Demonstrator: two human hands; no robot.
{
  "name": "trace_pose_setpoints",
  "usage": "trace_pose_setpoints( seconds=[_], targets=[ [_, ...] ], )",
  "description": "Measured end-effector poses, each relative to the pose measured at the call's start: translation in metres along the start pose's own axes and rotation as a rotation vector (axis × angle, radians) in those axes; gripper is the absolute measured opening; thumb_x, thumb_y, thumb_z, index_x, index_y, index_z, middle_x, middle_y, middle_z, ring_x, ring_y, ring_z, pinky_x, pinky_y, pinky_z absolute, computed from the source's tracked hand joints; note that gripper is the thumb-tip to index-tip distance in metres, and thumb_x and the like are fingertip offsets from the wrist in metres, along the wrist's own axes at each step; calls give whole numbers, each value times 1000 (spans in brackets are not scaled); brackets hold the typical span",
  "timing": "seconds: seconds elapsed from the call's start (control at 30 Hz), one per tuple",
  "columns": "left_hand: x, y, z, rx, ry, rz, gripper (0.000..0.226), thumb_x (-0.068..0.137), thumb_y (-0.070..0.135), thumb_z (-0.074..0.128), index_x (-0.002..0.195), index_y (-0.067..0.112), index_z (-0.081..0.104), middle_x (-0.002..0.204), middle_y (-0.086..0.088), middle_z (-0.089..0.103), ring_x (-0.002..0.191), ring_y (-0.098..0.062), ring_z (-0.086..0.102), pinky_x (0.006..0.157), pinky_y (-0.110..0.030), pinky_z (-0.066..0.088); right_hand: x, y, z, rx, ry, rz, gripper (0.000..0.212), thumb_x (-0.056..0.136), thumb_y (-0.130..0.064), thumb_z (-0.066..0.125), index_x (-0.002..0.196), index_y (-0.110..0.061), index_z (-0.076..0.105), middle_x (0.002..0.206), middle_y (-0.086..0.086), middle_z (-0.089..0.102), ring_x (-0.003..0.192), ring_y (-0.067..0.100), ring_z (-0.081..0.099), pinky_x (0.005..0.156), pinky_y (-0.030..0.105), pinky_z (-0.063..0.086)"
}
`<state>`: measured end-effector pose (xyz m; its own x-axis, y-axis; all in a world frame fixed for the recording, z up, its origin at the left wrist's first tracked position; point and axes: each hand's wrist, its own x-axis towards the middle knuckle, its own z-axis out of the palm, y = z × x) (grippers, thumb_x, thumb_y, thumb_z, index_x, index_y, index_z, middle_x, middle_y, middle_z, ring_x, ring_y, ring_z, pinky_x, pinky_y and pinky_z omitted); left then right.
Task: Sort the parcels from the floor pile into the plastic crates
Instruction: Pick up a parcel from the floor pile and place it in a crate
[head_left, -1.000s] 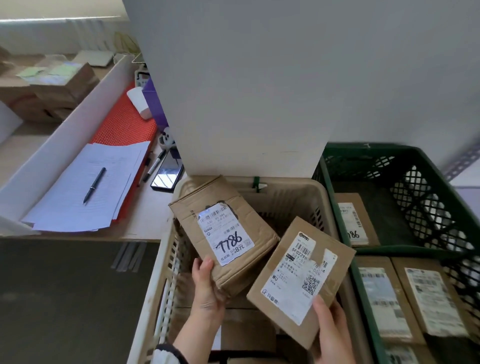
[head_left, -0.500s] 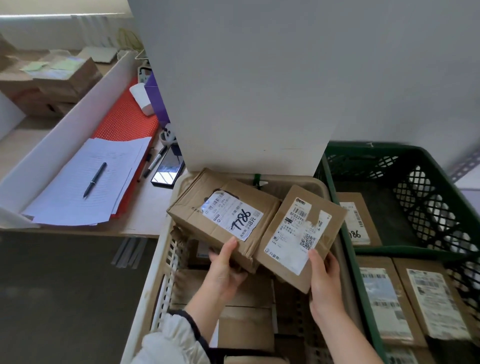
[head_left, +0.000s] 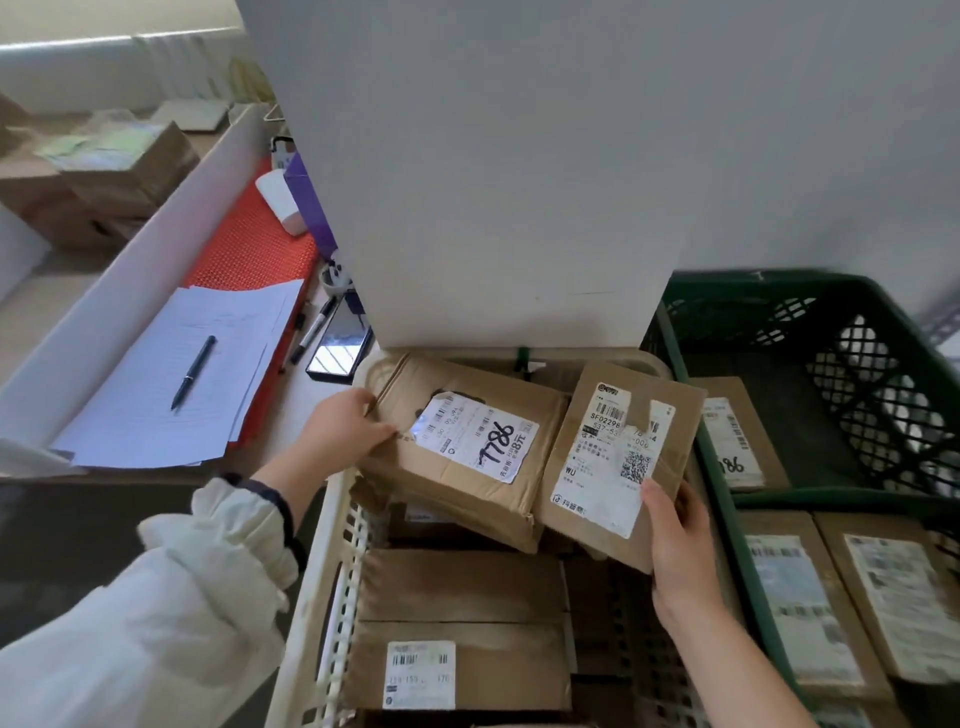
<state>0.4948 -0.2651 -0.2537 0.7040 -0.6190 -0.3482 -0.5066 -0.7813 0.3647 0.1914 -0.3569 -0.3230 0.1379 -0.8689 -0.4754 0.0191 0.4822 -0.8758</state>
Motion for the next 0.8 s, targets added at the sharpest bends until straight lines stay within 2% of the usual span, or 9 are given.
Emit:
trace_pose_setpoints(
  seconds=[0.07,0.13,0.27,0.37,0.47,0.57,0.7,0.8],
  targets=[
    [-2,-7,10,39,36,8,56,86,34,67,135,12,50,128,-9,60,112,-24,57,89,-31,46,10,-3,4,-63,15,-25,62,86,-38,63,140,-27,36,130,1,55,115,22,55,99,42,45],
    [-5,-15,19,31,88,14,57,87,36,66,135,12,49,126,-9,60,112,-25,57,90,-34,46,16,-2,12,-162,51,-53,76,77,-50,64,142,-28,31,138,4,46,122,25,49,103,47,42],
    [-10,-29,39,128,232,46,53,85,50,61,126,17,52,114,-6,62,103,-26,55,87,-37,49,28,-3,31,-303,164,-74,82,80,-41,67,147,-28,21,147,10,25,131,33,34,105,52,38],
    [-18,-36,54,308,284,103,50,84,58,56,120,23,53,114,-3,59,107,-27,46,89,-35,43,36,-2,42,-406,216,-82,87,79,-39,70,148,-25,19,148,12,22,134,34,26,104,51,38],
    [-21,-39,66,363,308,150,38,85,61,51,106,30,57,113,-2,52,106,-27,37,87,-36,41,37,7,47,-474,248,-101,91,76,-38,72,148,-22,19,149,12,19,136,33,21,105,51,34],
    [-15,-35,70,458,289,139,35,89,60,44,104,32,58,119,-1,50,112,-28,35,93,-43,37,39,14,47,-506,257,-132,92,76,-37,74,148,-19,20,149,12,19,136,33,21,105,50,35],
    [-10,-33,67,605,216,169,40,95,57,34,111,29,58,125,4,52,129,-28,30,108,-63,17,37,23,43,-537,258,-146,94,73,-39,76,147,-18,22,149,11,21,136,34,23,106,51,36],
    [-13,-34,58,686,164,254,47,92,61,33,118,30,56,125,6,52,131,-25,32,109,-66,9,31,29,39,-612,251,-133,96,72,-38,78,147,-17,22,149,13,20,136,36,23,105,53,37]
  ],
)
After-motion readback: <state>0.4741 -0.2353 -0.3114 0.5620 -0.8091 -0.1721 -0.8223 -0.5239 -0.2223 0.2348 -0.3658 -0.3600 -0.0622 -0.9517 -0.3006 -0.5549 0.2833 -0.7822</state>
